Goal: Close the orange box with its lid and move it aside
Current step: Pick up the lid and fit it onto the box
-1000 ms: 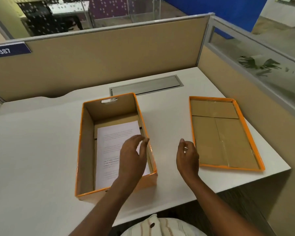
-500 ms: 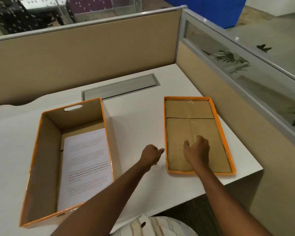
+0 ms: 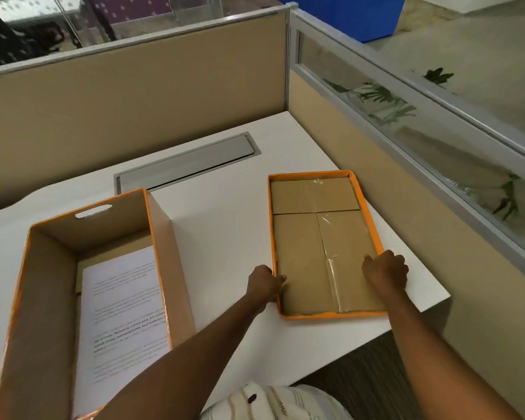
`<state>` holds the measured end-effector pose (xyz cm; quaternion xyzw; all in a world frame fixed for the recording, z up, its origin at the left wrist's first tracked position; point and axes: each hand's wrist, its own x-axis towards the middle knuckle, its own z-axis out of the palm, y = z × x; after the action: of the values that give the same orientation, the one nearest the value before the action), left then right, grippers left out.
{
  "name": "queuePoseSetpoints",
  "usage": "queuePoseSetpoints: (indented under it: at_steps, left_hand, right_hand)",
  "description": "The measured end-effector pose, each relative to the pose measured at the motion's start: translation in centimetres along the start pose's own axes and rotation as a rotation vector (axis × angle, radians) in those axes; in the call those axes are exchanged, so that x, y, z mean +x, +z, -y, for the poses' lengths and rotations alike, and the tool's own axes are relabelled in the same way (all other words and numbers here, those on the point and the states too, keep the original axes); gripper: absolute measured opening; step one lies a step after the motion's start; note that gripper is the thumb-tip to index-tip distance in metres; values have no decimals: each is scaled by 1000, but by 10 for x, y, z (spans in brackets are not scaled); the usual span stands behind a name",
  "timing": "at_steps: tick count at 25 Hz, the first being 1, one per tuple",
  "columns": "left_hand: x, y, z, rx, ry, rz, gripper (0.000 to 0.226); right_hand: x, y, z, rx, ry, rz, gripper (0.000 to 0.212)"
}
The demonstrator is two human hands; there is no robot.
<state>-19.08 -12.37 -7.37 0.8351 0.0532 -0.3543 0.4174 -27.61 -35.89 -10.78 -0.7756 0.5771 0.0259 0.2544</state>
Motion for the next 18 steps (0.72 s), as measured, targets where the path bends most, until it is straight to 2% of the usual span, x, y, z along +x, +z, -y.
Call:
queuePoseSetpoints:
  at_steps: [2,4,5,7,9,11,12,16,18]
  left_hand:
    - [5,-1,4,95,11,-2,32]
    - [7,-3,7,141,27,-1,16]
    - [9,-4,8,140,37,-12,18]
    - [9,-9,9,104,48,-53,24]
    - [8,-15,10,62,47,-100,26]
    - [8,-23,12,32,32,-139,33]
    - [9,-27,14,22,26,-146,34]
    - [8,-38,22,-48,19,-133,27]
    - [5,-44,21,-105,2,-127,28]
  right_hand:
    - [1,1,2,-27,13,0,42]
    - [1,0,5,-19,15,-24,33]
    - [1,-1,8,3,19,-33,30]
    - [-1,-5,16,48,31,14,37]
    - [-5,-14,28,55,19,177,53]
    - [-10,-26,39,26,-59,311,59]
    - [-13,-32,43,11,-123,329,56]
    - [-30,-55,57,147,-362,287,28]
    - [-39,-65,68,217,-432,251,26]
